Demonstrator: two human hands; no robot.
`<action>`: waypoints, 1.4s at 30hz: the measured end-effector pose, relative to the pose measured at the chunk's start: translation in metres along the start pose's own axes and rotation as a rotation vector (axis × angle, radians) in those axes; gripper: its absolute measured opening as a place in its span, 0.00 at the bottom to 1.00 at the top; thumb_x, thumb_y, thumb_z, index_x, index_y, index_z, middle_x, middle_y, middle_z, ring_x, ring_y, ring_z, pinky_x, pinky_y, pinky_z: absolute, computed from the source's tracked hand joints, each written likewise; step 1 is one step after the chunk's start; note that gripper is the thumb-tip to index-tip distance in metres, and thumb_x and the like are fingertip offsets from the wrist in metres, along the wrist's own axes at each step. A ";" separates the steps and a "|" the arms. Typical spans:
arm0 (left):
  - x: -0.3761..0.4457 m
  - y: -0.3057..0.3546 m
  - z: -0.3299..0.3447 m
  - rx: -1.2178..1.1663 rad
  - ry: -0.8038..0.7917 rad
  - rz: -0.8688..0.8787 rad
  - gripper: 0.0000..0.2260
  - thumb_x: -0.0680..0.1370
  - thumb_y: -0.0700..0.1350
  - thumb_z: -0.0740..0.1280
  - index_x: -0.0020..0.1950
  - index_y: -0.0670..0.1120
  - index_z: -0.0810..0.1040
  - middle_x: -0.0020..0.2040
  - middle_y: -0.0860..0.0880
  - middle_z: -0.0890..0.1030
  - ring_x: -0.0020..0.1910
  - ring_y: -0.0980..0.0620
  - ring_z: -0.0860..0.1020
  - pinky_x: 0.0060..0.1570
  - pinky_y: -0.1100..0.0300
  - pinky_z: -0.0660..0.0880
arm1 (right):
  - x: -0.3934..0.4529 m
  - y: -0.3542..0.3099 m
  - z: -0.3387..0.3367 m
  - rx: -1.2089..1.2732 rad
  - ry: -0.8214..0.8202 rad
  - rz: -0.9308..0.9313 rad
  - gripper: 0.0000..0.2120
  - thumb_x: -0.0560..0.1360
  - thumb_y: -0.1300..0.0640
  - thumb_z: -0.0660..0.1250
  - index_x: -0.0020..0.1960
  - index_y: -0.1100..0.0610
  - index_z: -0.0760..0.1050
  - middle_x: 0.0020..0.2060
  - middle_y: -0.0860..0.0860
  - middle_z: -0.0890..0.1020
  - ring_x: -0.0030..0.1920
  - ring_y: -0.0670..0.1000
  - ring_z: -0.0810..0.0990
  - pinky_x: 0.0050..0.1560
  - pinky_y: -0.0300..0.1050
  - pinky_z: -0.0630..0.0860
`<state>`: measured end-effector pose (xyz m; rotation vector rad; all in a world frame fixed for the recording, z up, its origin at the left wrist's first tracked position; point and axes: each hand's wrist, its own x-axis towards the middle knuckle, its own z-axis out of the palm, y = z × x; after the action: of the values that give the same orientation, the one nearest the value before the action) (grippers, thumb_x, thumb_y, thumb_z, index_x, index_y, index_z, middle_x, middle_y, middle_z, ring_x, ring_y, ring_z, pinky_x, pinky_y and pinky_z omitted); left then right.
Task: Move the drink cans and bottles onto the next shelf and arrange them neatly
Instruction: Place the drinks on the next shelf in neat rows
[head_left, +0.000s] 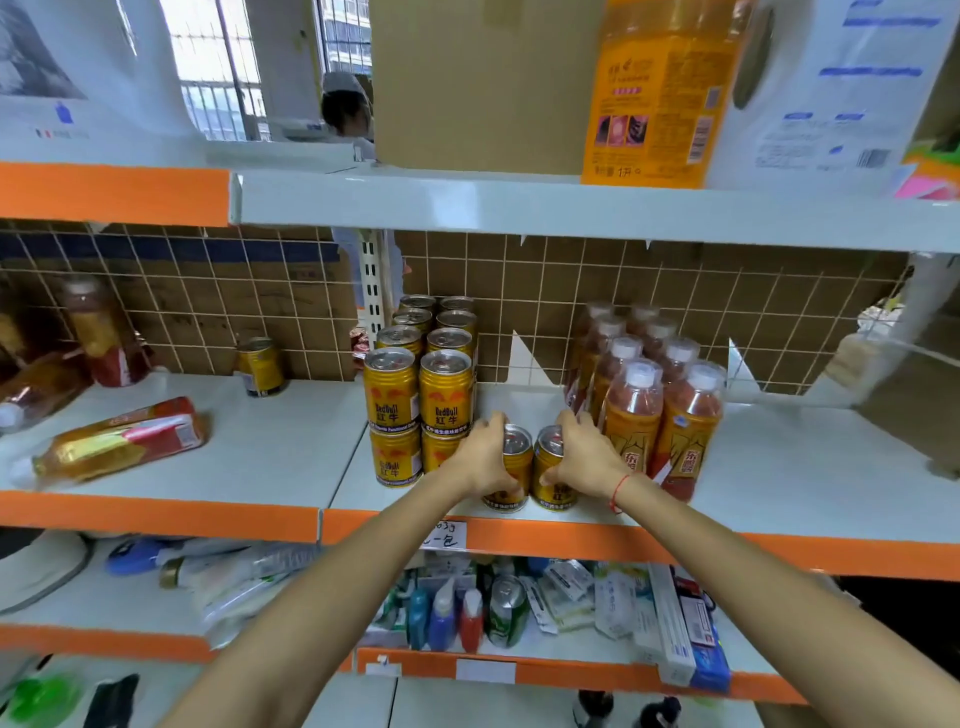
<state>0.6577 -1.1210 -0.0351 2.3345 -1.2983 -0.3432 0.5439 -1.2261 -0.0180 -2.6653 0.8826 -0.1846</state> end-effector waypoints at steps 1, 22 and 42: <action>0.002 -0.001 0.001 0.009 -0.006 0.007 0.42 0.64 0.45 0.79 0.70 0.42 0.58 0.66 0.39 0.67 0.63 0.41 0.71 0.60 0.52 0.72 | 0.003 0.001 0.000 0.000 -0.014 0.001 0.38 0.66 0.54 0.77 0.67 0.59 0.60 0.67 0.59 0.64 0.63 0.61 0.72 0.57 0.48 0.72; 0.012 0.017 -0.099 0.326 0.280 0.453 0.12 0.79 0.45 0.62 0.61 0.47 0.76 0.55 0.48 0.80 0.54 0.50 0.77 0.47 0.60 0.72 | 0.019 -0.018 -0.019 -0.043 -0.210 -0.256 0.40 0.68 0.48 0.75 0.73 0.56 0.60 0.69 0.54 0.69 0.67 0.53 0.69 0.66 0.45 0.68; 0.002 -0.036 -0.100 0.425 0.395 0.262 0.23 0.81 0.58 0.53 0.73 0.50 0.64 0.70 0.48 0.70 0.67 0.48 0.69 0.62 0.55 0.67 | 0.090 -0.027 -0.017 -0.074 -0.199 -0.194 0.27 0.65 0.53 0.77 0.61 0.59 0.73 0.56 0.55 0.79 0.55 0.55 0.77 0.54 0.46 0.74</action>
<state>0.7273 -1.0797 0.0343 2.3455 -1.5523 0.4993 0.6277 -1.2642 0.0092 -2.7764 0.5806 0.0689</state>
